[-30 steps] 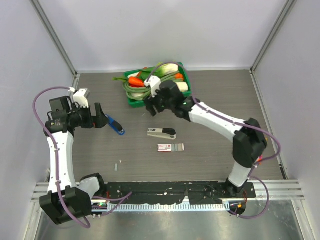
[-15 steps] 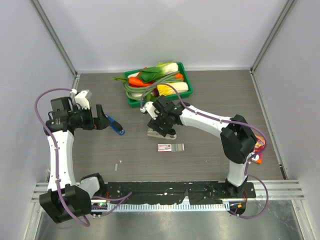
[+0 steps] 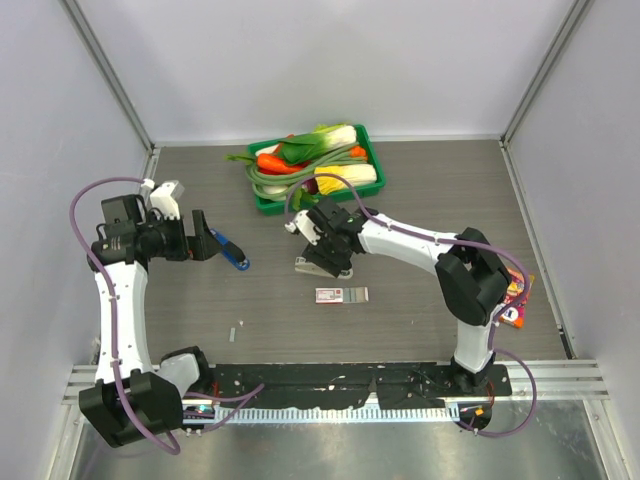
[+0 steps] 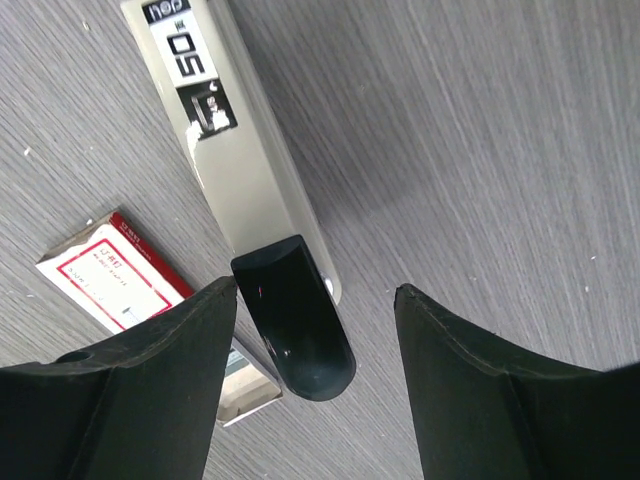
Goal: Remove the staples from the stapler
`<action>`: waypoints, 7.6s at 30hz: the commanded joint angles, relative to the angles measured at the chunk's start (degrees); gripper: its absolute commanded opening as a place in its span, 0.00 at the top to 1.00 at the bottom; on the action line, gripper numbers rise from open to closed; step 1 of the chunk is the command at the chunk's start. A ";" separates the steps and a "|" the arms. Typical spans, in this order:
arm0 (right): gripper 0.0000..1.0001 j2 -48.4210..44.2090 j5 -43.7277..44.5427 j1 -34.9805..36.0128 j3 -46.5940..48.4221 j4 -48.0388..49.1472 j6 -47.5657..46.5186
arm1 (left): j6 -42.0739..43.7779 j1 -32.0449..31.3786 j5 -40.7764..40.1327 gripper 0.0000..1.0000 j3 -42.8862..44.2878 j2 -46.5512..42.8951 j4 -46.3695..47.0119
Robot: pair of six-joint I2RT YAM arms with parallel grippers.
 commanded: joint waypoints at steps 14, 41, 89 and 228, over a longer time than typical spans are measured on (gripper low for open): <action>0.87 -0.50 -2.14 -0.09 1.62 2.78 3.47 | -0.78 -2.44 -0.57 0.09 -0.74 -0.88 1.32; 0.99 -18.61 -3.21 7.81 -20.36 64.31 43.20 | -8.96 -19.24 7.32 0.00 -6.36 -1.14 11.08; 0.62 8.28 12.80 8.87 8.91 8.51 30.11 | -2.28 -19.77 1.88 0.03 -4.79 -4.13 6.42; 0.99 -23.00 -8.65 3.25 -12.79 47.17 61.31 | 10.11 -30.40 -1.38 0.40 -11.30 -3.60 10.55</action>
